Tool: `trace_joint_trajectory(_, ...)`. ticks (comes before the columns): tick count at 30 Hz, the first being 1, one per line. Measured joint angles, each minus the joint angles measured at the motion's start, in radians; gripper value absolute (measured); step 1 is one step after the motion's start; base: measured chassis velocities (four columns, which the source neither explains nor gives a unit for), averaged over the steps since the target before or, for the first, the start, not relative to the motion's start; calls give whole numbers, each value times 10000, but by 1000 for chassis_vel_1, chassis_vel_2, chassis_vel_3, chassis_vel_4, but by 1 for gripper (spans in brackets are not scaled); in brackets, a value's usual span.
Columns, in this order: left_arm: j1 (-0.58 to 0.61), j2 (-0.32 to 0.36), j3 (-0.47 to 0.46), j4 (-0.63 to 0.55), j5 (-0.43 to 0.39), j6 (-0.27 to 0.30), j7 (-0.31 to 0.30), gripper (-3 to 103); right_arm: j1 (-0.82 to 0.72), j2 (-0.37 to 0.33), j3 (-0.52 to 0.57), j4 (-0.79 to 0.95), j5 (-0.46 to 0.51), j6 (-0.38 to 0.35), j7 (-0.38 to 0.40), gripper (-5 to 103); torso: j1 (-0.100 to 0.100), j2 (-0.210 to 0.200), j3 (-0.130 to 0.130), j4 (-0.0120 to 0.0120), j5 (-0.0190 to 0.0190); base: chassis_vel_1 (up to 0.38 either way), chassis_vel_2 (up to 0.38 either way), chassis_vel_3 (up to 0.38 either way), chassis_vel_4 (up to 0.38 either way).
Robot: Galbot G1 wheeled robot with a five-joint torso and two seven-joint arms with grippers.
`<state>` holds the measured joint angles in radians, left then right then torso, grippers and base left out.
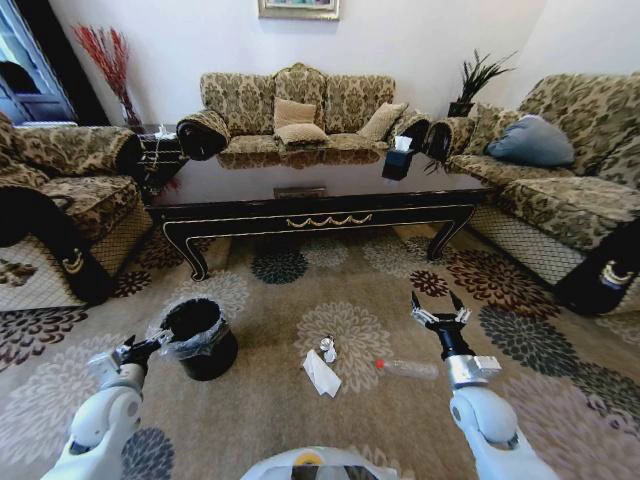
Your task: Move to the front of the table and pick up the trash from the floor, then place it into the trash bin.
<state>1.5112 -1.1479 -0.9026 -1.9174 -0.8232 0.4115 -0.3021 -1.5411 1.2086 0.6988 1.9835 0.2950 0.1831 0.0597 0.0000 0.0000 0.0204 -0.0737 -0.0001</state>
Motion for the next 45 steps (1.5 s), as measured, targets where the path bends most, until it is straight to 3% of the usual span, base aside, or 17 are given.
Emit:
trace_joint_trajectory(6,-633,93,210,770,-801,123,306,100,4,74,-157,-40,-243,13,26,100,0,0,0,-3,0,0,0,0,0)
trace_joint_trajectory(15,-1181,123,496,1665,-1028,272,458,101,37,23,-231,-128,-300,30,58,100,0,0,0,-4,0,0,0,0,0)
trace_joint_trajectory(25,-1214,91,424,2180,-1113,214,522,96,69,-8,-328,-253,-365,128,60,100,0,0,0,-3,1,0,0,0,0)
trace_joint_trajectory(28,-1230,88,425,2261,-999,162,540,83,66,-10,-335,-254,-384,132,60,100,0,0,-1,-3,1,0,0,0,0)
trace_joint_trajectory(31,-1227,120,430,2307,-893,119,564,77,66,-7,-351,-253,-398,133,65,100,0,0,-1,-3,3,0,0,0,0)
trace_joint_trajectory(34,-1190,171,437,2347,-813,51,620,61,67,1,-392,-243,-427,133,73,100,0,0,-2,-6,4,0,0,0,0)
trace_joint_trajectory(40,-1097,230,395,2348,-702,29,624,44,88,-5,-410,-260,-436,133,77,100,0,1,-3,-4,8,0,0,0,0)
trace_joint_trajectory(45,-935,284,271,2373,-536,10,564,23,148,-20,-429,-388,-459,165,140,100,0,2,-3,-2,8,0,0,0,0)
